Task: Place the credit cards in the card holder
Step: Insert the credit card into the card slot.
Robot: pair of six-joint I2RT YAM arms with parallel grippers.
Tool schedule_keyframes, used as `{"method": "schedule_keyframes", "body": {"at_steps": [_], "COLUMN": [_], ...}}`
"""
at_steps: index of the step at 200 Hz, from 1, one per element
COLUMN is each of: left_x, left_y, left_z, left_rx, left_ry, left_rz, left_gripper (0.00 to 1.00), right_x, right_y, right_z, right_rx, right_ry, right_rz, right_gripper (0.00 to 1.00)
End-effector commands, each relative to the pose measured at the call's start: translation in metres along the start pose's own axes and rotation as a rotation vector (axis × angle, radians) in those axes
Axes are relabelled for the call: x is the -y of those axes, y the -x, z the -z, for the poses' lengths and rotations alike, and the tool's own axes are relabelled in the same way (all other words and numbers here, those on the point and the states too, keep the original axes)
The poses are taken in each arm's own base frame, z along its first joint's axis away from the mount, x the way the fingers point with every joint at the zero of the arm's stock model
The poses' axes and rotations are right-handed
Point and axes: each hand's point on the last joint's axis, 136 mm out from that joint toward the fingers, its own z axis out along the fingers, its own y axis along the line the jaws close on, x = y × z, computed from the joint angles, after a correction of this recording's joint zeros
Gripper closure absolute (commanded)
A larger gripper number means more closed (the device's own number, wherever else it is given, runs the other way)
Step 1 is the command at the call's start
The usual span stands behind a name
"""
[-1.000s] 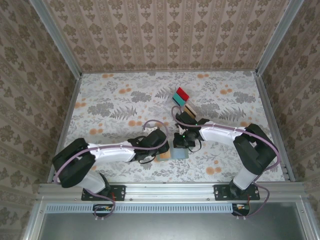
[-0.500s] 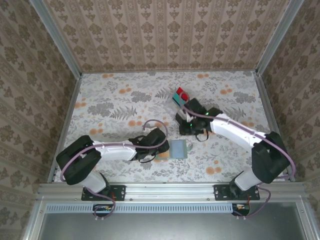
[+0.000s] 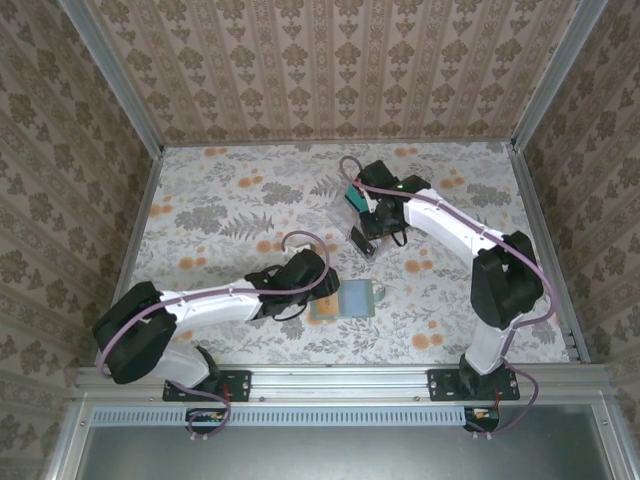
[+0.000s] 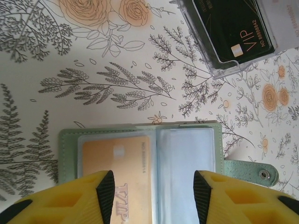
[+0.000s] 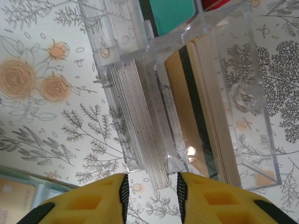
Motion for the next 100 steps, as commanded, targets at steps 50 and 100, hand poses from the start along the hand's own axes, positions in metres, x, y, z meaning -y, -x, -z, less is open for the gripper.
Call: {"method": "schedule_keyframes", "body": {"at_steps": [50,100], "left_x": [-0.017,-0.022], "left_y": [0.006,0.004], "left_z": [0.014,0.016], "left_rx": [0.039,0.039], "left_ry": [0.034,0.042], "left_rz": [0.028,0.045], "left_gripper": [0.46,0.45], "right_x": [-0.015,0.000], "right_y": [0.002,0.012], "right_z": [-0.011,-0.020], "right_rx": [-0.037,-0.024], "right_ry": [-0.058,-0.160], "right_rz": [0.111,0.112], "right_gripper": [0.70,0.76]}}
